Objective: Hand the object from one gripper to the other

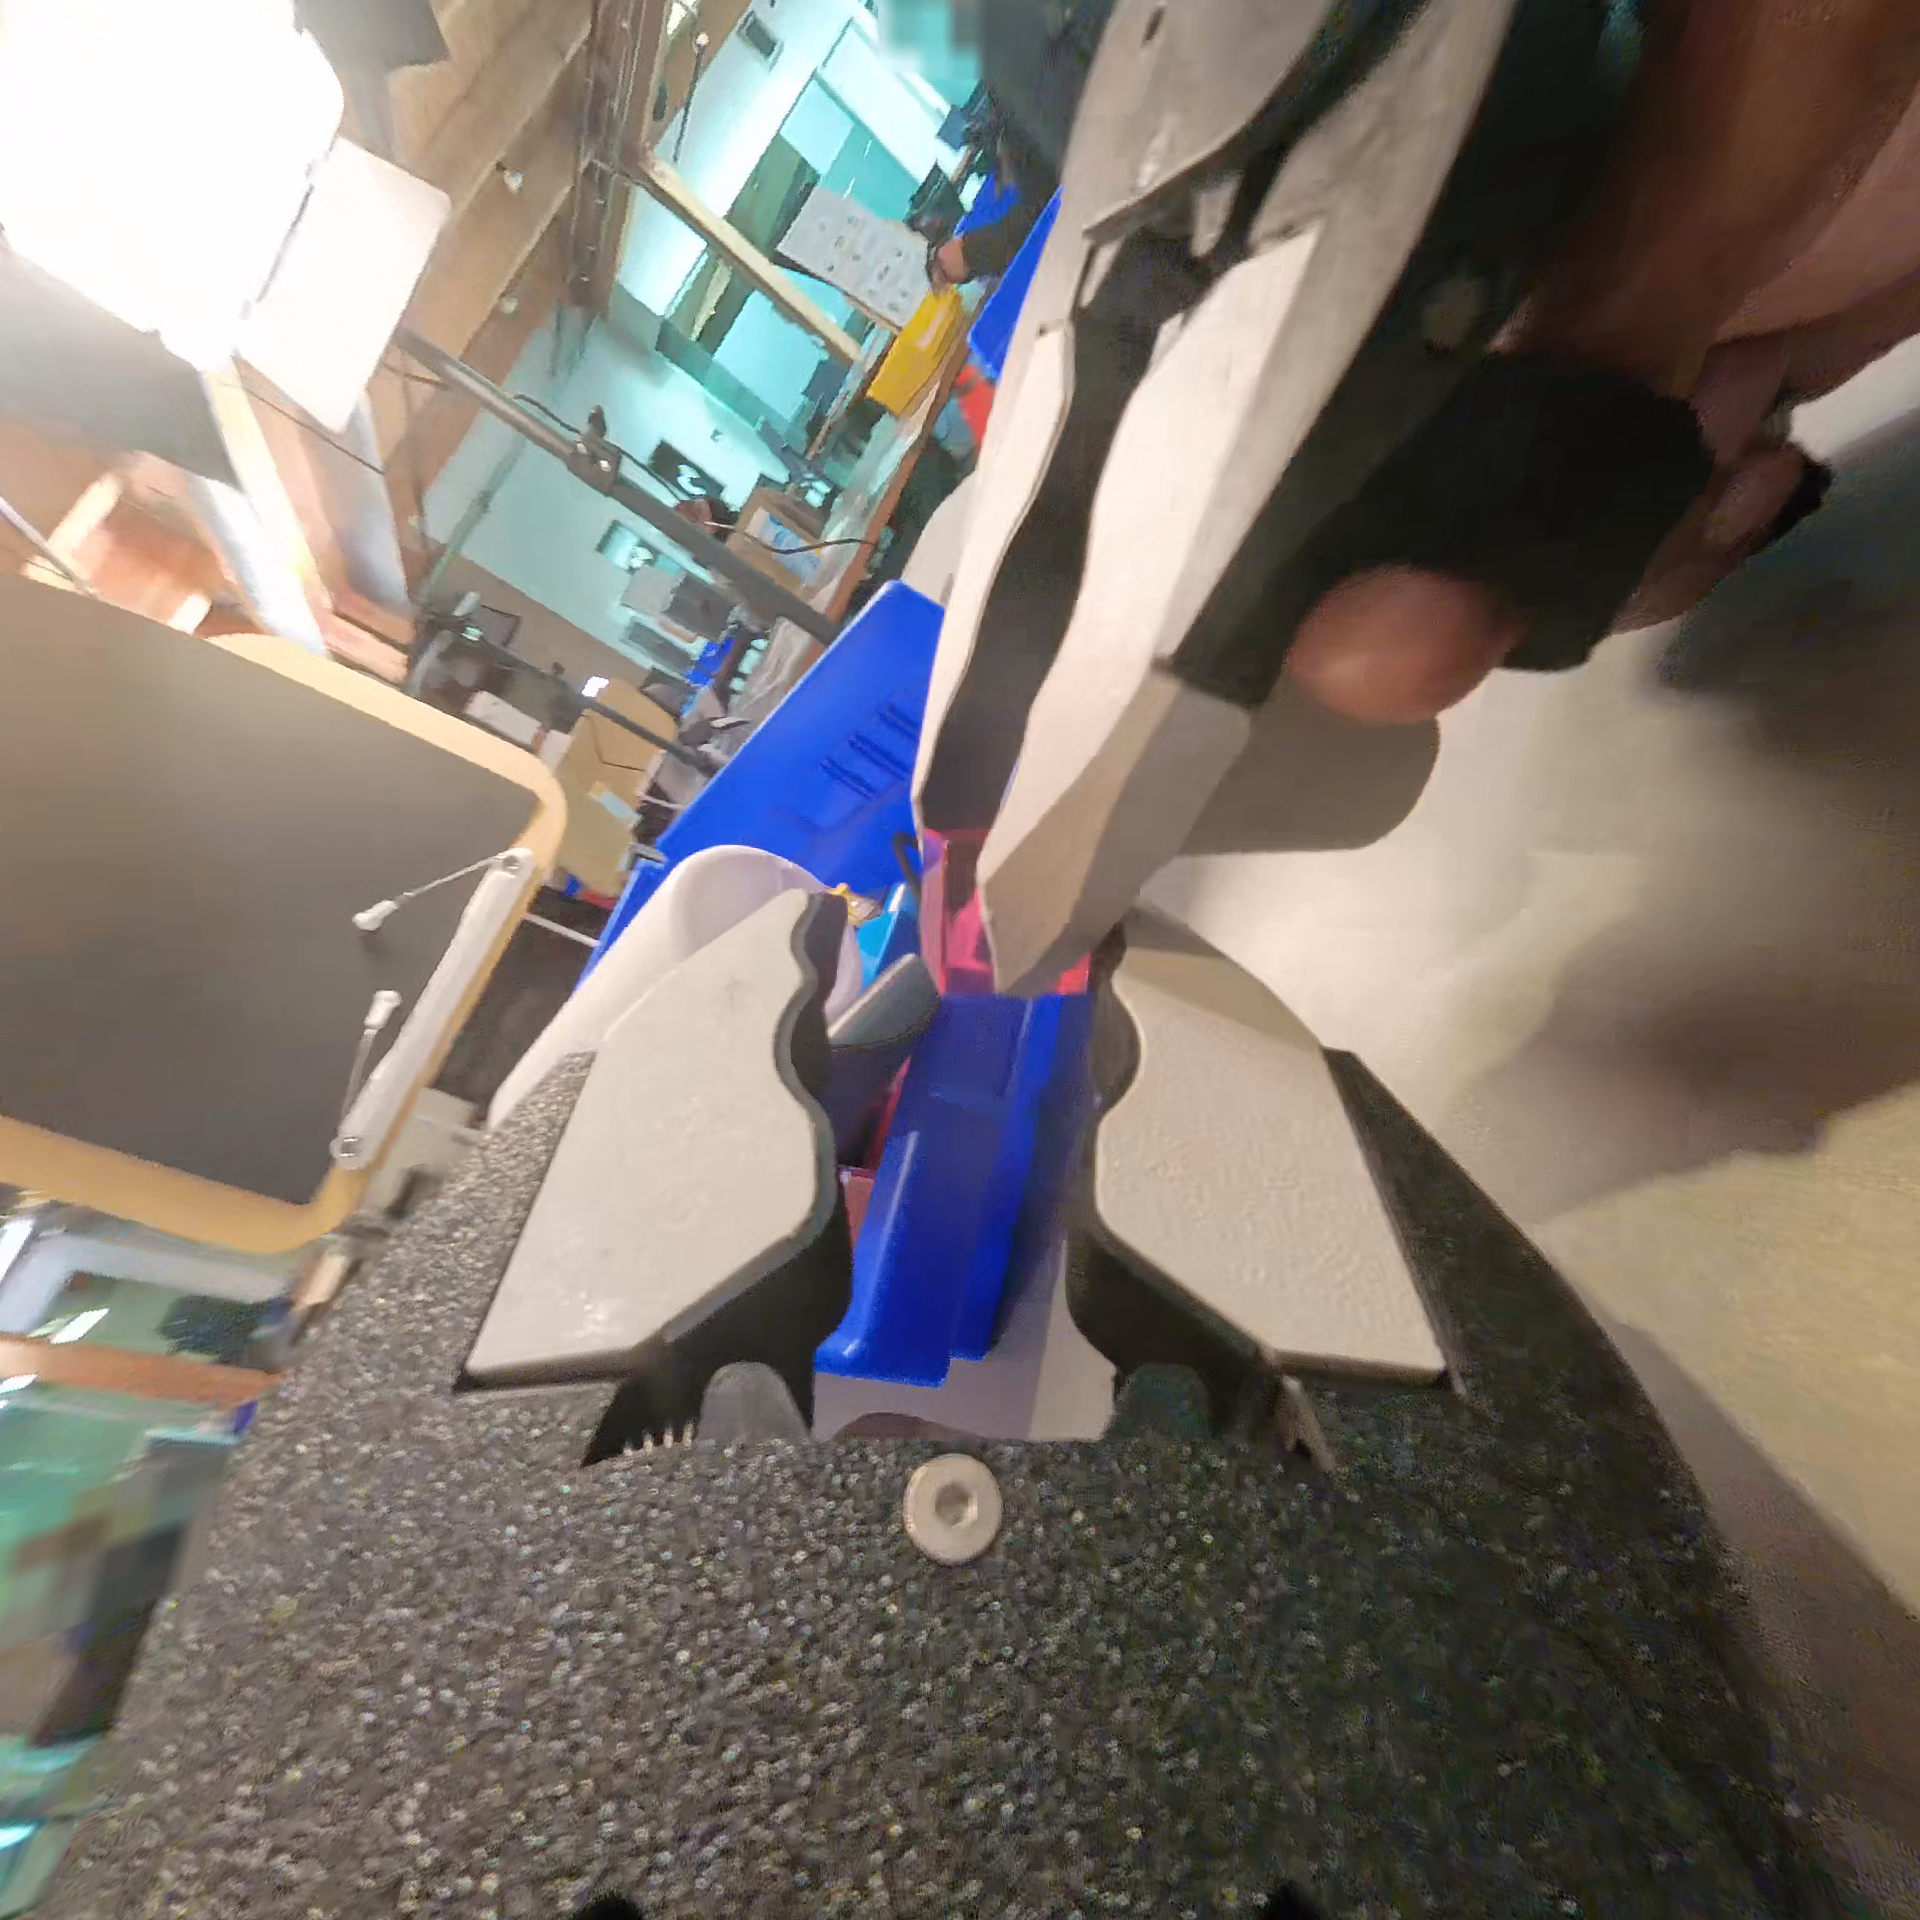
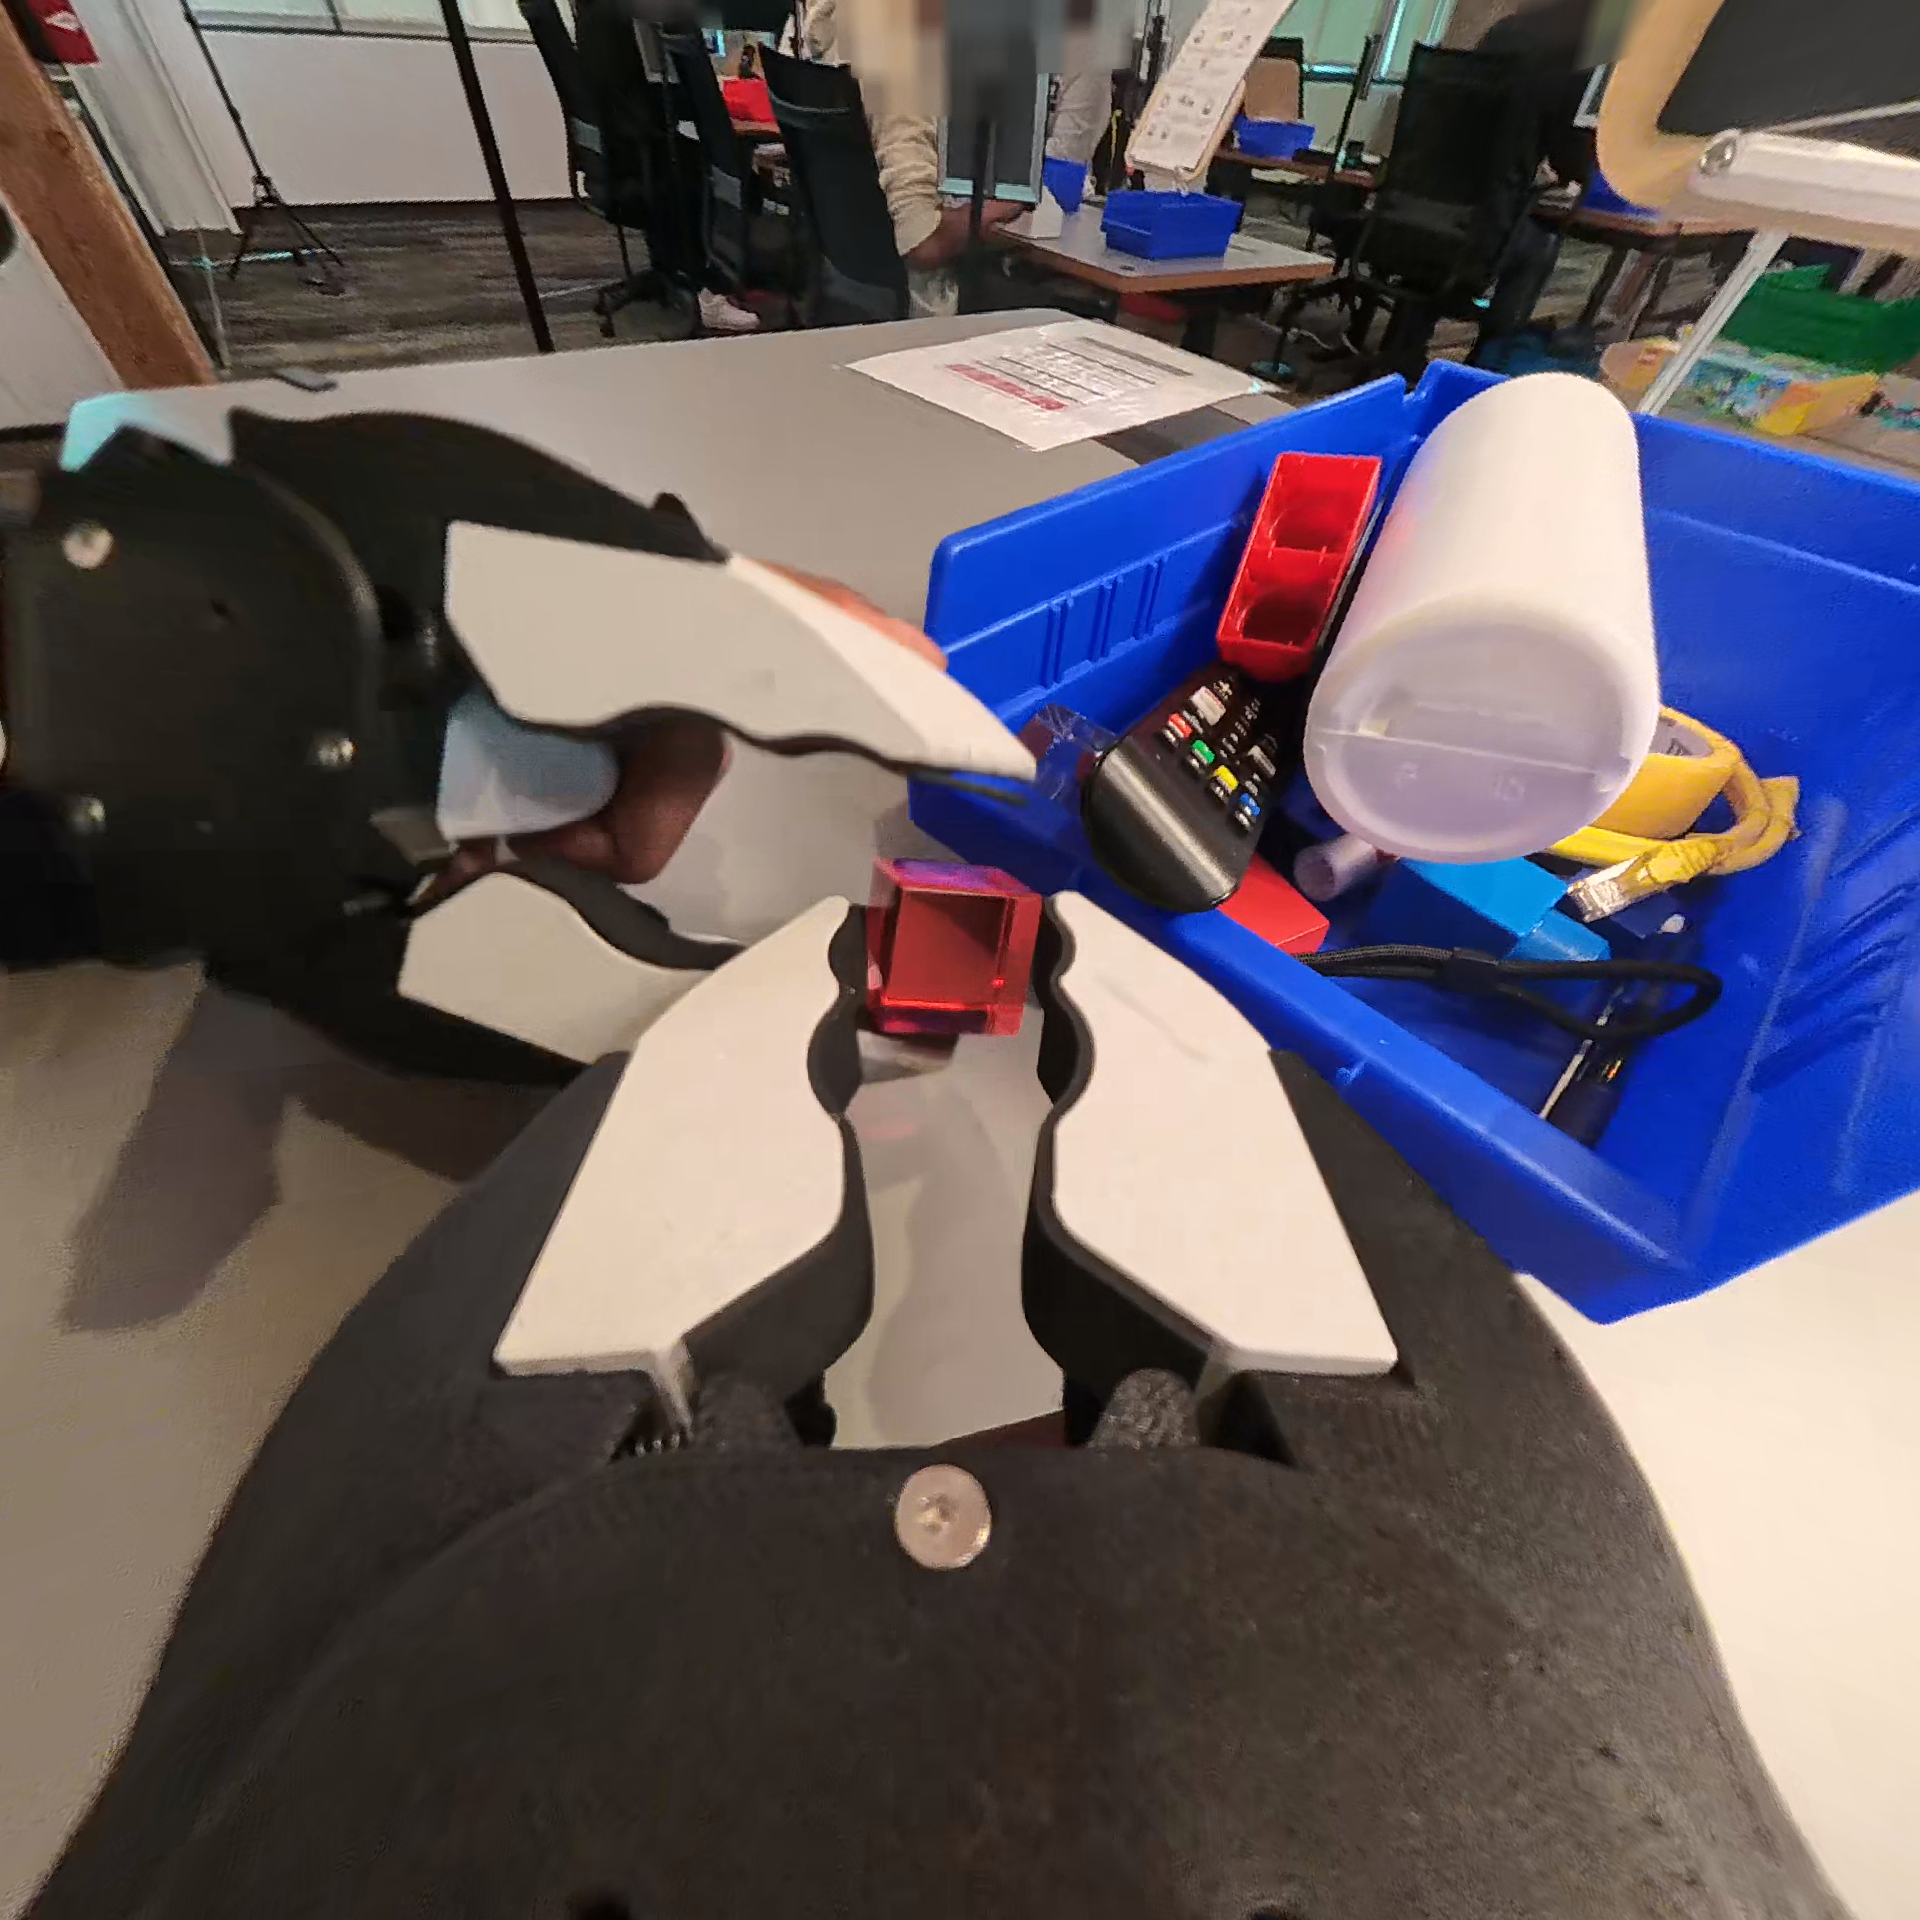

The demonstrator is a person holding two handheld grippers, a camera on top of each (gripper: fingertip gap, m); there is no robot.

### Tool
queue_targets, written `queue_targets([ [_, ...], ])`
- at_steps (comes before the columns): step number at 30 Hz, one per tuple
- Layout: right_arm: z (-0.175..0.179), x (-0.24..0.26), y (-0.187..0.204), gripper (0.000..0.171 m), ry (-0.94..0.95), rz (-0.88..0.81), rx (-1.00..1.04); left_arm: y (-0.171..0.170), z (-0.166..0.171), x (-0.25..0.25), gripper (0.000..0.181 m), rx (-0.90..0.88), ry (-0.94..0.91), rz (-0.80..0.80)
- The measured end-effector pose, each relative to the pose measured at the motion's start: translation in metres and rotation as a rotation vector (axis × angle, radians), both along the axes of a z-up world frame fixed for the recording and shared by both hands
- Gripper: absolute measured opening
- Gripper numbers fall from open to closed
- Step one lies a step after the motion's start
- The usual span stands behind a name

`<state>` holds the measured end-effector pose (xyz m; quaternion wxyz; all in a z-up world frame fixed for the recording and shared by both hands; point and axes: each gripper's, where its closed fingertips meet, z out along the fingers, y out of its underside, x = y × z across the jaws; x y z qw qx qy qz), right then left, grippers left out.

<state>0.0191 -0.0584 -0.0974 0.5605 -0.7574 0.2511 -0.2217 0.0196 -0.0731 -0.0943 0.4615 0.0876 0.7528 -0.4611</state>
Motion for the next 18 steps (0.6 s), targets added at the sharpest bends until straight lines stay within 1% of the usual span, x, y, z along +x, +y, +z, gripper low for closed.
queue_targets([
  [4, 0.004, -0.002, -0.005, 0.029, 0.005, 0.047, 0.022, 0.006, 0.003, -0.001, 0.059, -0.033, 0.137, -0.102],
  [8, 0.005, -0.006, -0.007, 0.029, 0.005, 0.112, 0.042, 0.010, 0.002, -0.009, 0.063, -0.039, 0.264, -0.216],
  [10, 0.007, -0.008, -0.008, 0.029, -0.030, 0.135, 0.029, 0.011, -0.002, -0.011, 0.064, -0.038, 0.342, -0.236],
  [11, 0.008, -0.008, -0.009, 0.028, -0.061, 0.140, 0.015, 0.011, -0.005, -0.013, 0.063, -0.042, 0.416, -0.247],
  [13, 0.008, -0.010, -0.011, 0.028, -0.132, 0.154, -0.033, 0.011, -0.008, -0.015, 0.061, -0.086, 0.625, -0.261],
  [16, 0.008, -0.011, -0.012, 0.028, -0.255, 0.147, -0.125, 0.009, -0.006, -0.018, 0.059, -0.217, 0.991, -0.284],
  [18, 0.007, -0.010, -0.013, 0.028, -0.352, 0.115, -0.209, 0.007, -0.005, -0.014, 0.059, -0.298, 1.146, -0.260],
])
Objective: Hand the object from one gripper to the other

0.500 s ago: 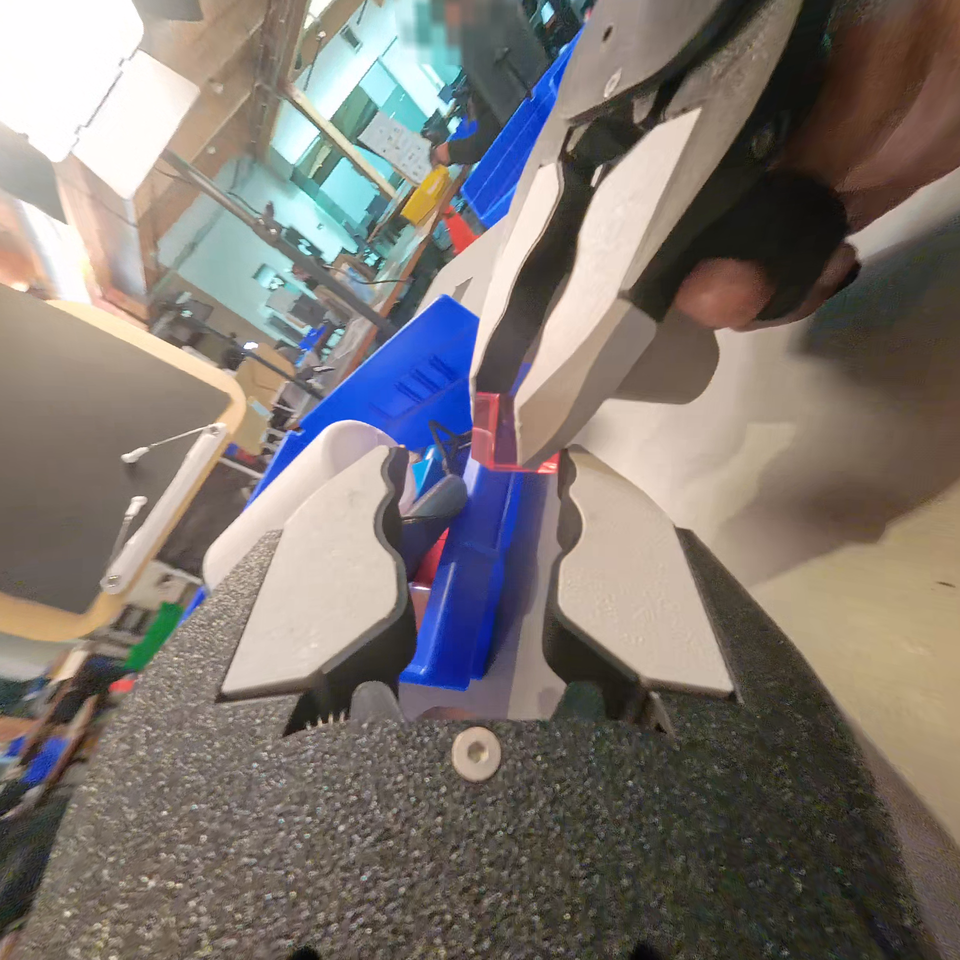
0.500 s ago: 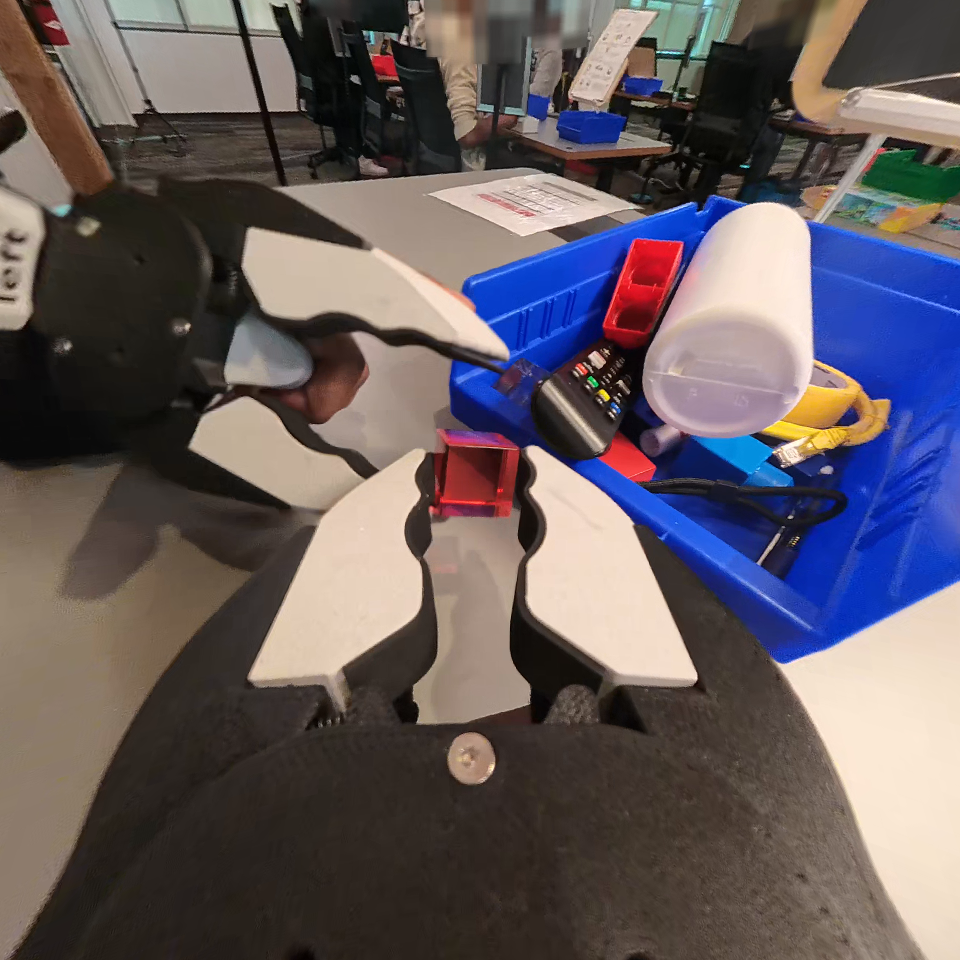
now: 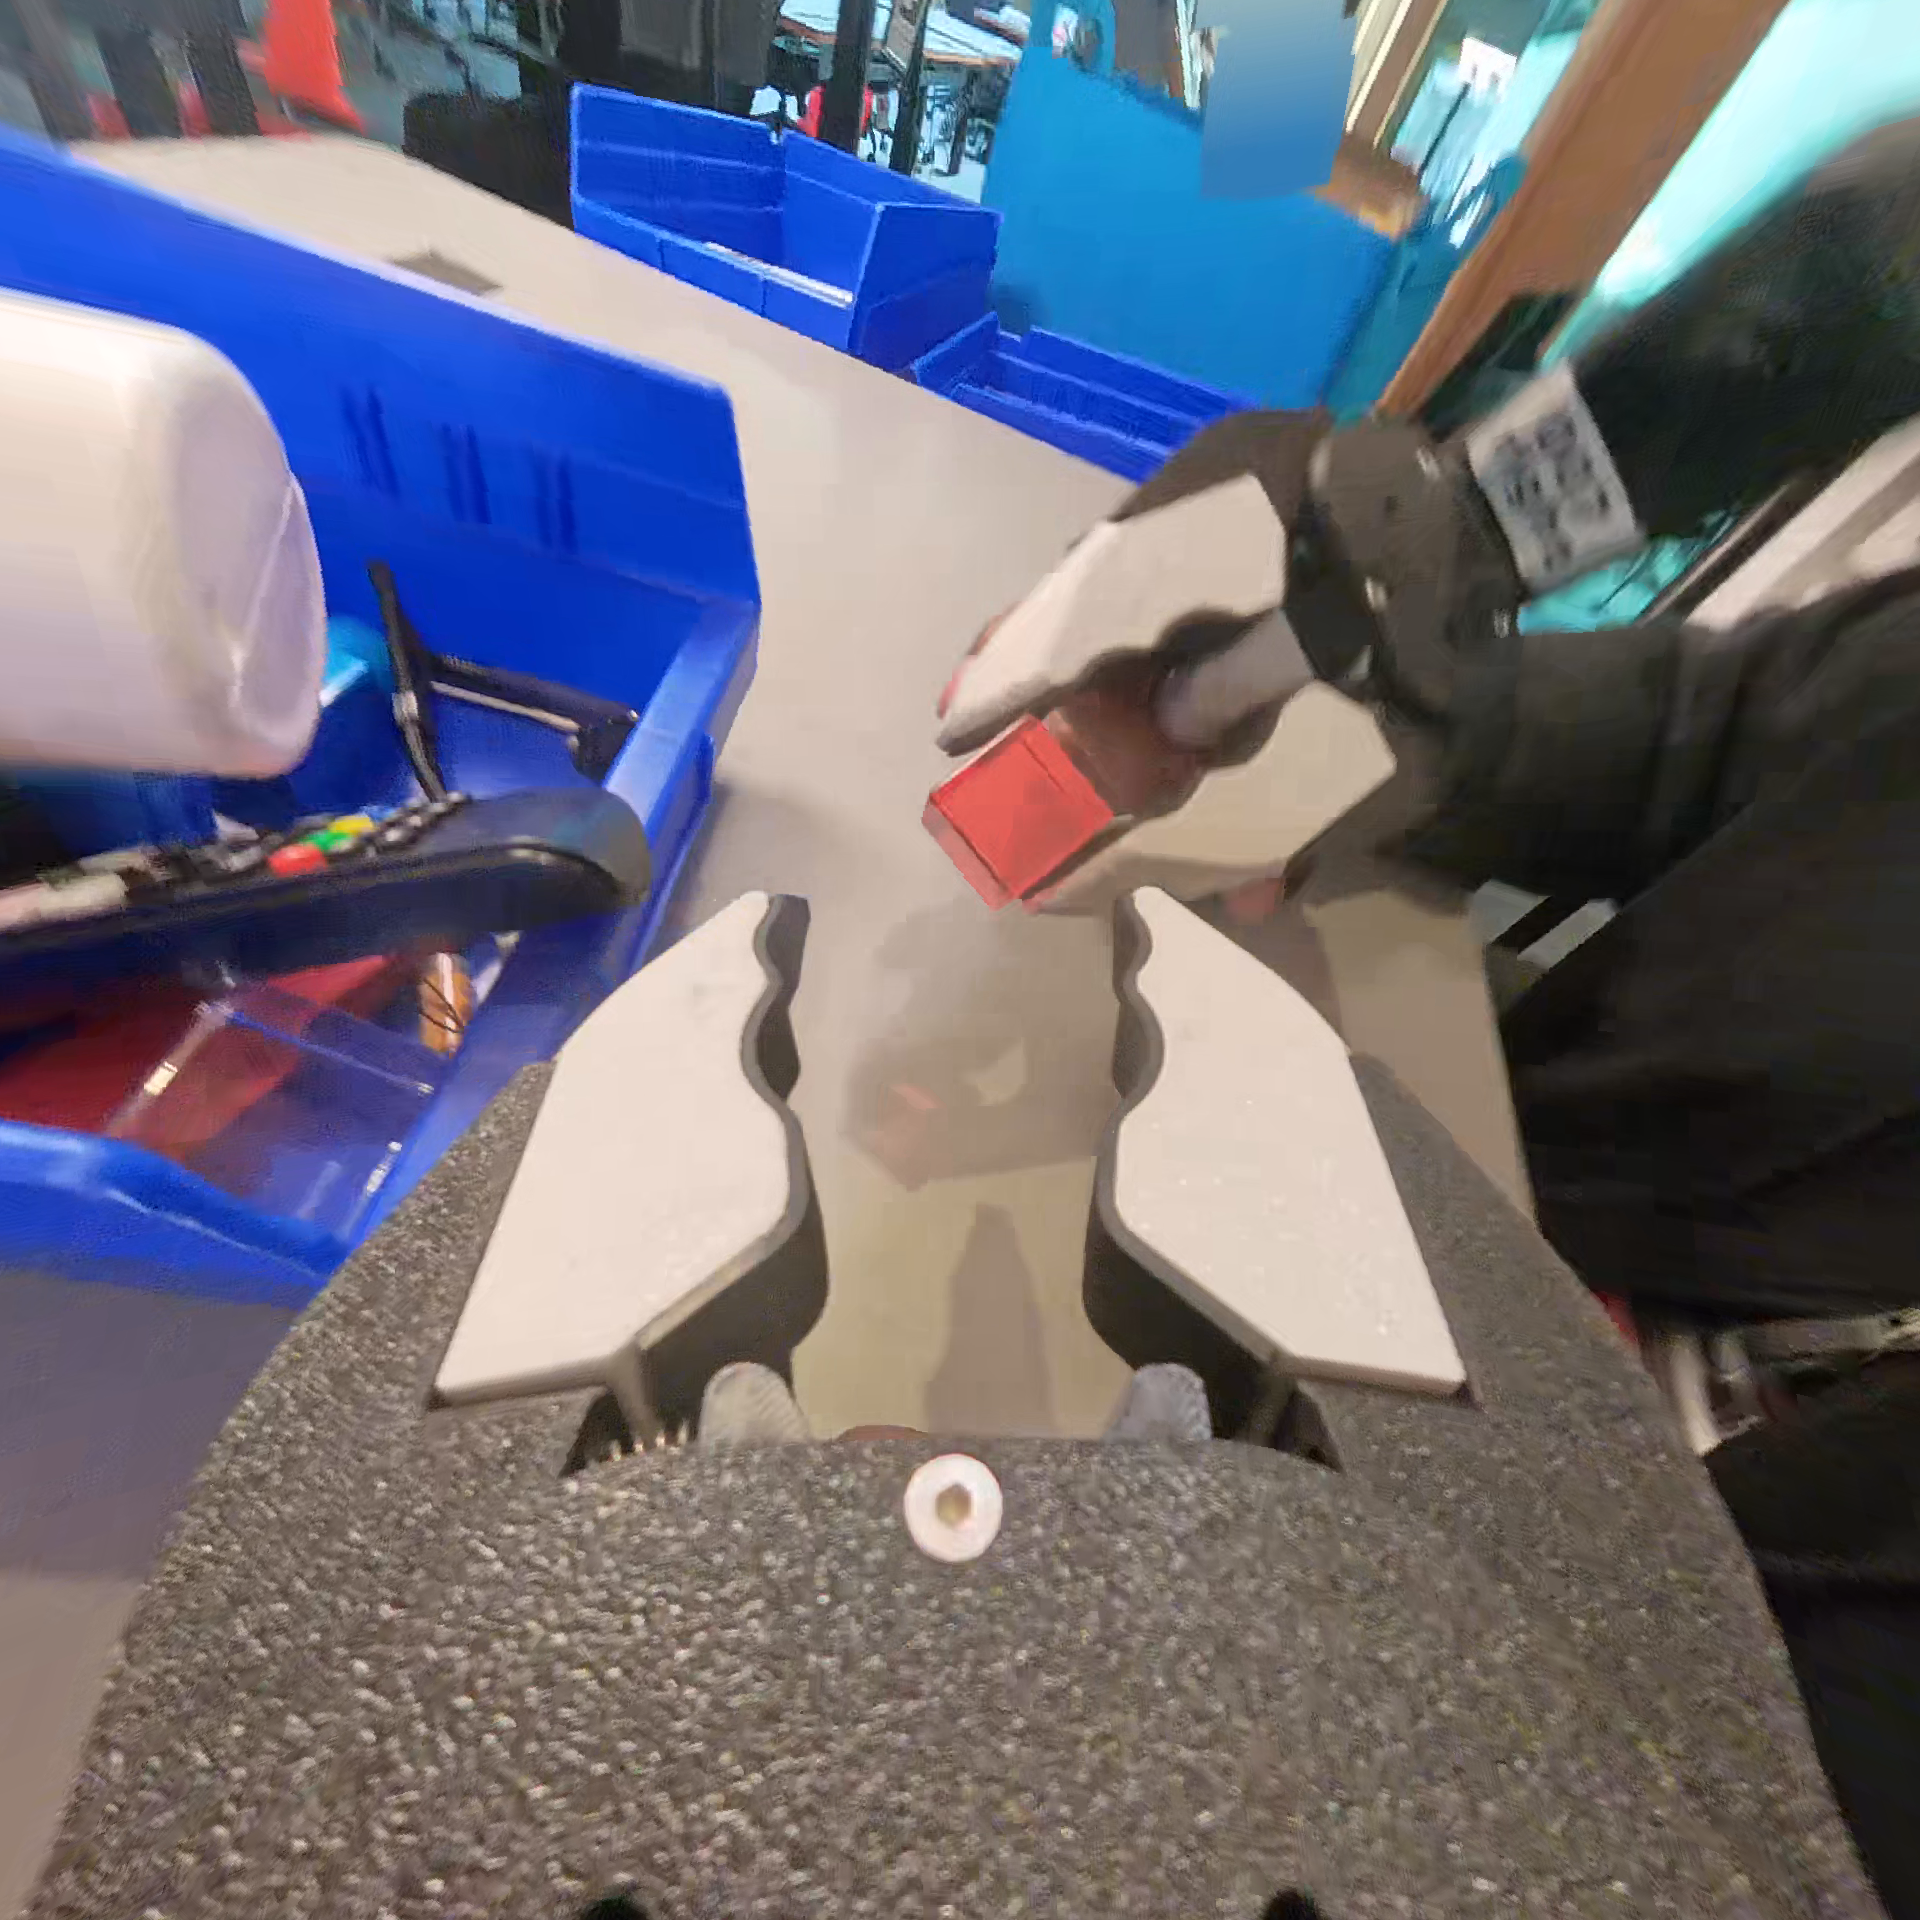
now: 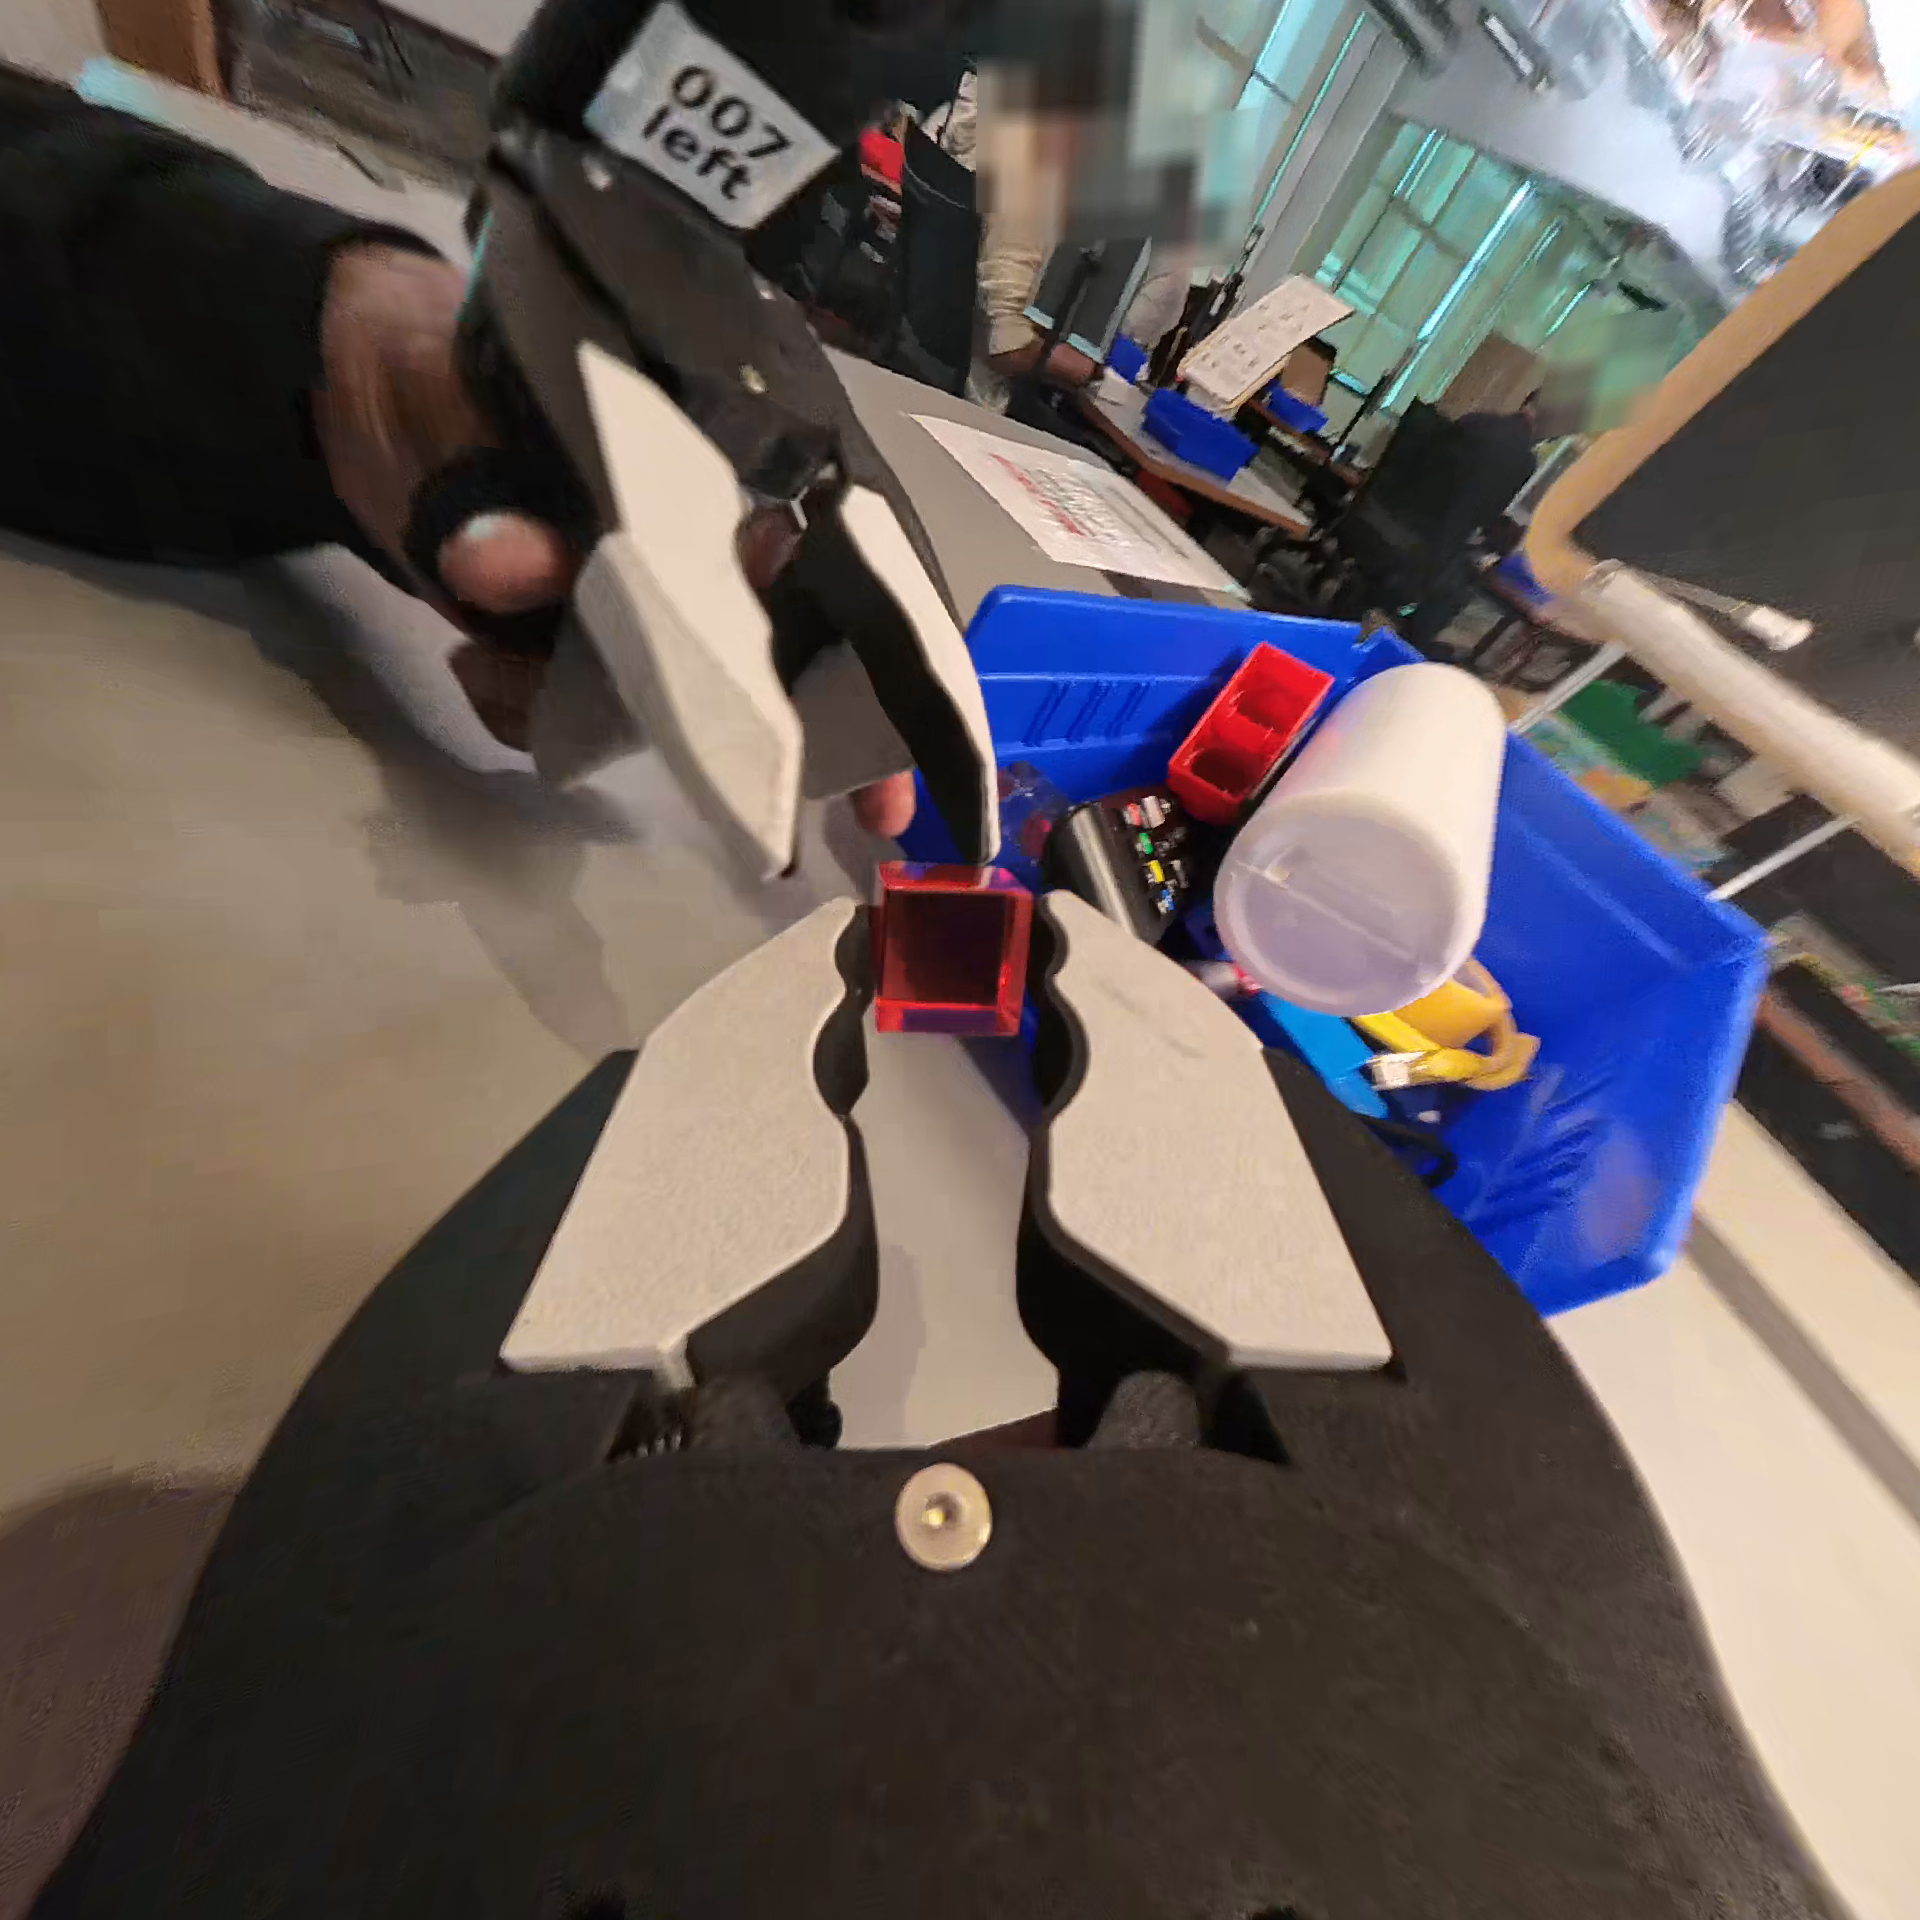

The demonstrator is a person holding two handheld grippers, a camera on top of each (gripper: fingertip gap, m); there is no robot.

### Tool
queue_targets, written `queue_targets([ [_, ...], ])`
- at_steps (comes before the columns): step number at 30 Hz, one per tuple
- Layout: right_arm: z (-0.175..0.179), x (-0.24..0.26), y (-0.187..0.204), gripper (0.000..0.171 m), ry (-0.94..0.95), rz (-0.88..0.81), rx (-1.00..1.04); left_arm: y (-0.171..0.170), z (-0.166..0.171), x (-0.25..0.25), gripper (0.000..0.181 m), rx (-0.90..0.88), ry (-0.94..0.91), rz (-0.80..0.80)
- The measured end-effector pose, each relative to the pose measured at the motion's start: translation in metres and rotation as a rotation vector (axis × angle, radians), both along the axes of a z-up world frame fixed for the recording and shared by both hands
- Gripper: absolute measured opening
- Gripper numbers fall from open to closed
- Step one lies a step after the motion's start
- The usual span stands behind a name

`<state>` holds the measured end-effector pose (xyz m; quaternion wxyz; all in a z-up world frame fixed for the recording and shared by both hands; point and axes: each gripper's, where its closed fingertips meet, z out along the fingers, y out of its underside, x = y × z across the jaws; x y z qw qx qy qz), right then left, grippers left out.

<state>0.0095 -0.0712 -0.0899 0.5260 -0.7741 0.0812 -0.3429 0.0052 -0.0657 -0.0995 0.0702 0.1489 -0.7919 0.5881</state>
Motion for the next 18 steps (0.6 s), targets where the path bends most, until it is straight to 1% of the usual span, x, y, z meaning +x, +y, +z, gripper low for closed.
queue_targets([
  [2, -0.002, 0.002, 0.001, 0.028, -0.105, -0.044, -0.093, -0.003, -0.003, -0.002, 0.059, -0.004, 0.087, 0.010],
  [5, -0.007, 0.001, 0.007, 0.027, -0.250, -0.082, -0.224, -0.011, -0.008, -0.010, 0.059, 0.015, 0.155, 0.010],
  [7, -0.010, -0.002, 0.013, 0.028, -0.324, -0.092, -0.284, -0.015, -0.015, -0.012, 0.052, 0.044, 0.173, 0.029],
  [8, -0.011, -0.004, 0.016, 0.028, -0.357, -0.090, -0.307, -0.016, -0.016, -0.013, 0.047, 0.045, 0.176, 0.036],
  [9, -0.011, -0.006, 0.018, 0.028, -0.388, -0.085, -0.327, -0.017, -0.016, -0.014, 0.036, 0.040, 0.179, 0.042],
  [10, -0.011, -0.007, 0.020, 0.027, -0.418, -0.085, -0.345, -0.017, -0.017, -0.015, 0.031, 0.035, 0.176, 0.043],
  [11, -0.012, -0.008, 0.020, 0.027, -0.445, -0.089, -0.360, -0.017, -0.017, -0.015, 0.031, 0.036, 0.163, 0.047],
  [14, -0.012, -0.007, 0.019, 0.027, -0.456, -0.091, -0.362, -0.016, -0.017, -0.011, 0.031, 0.053, 0.030, 0.062],
  [18, -0.007, -0.010, 0.011, 0.032, -0.440, -0.042, -0.319, -0.007, -0.010, 0.002, 0.030, 0.108, -0.287, 0.107],
])
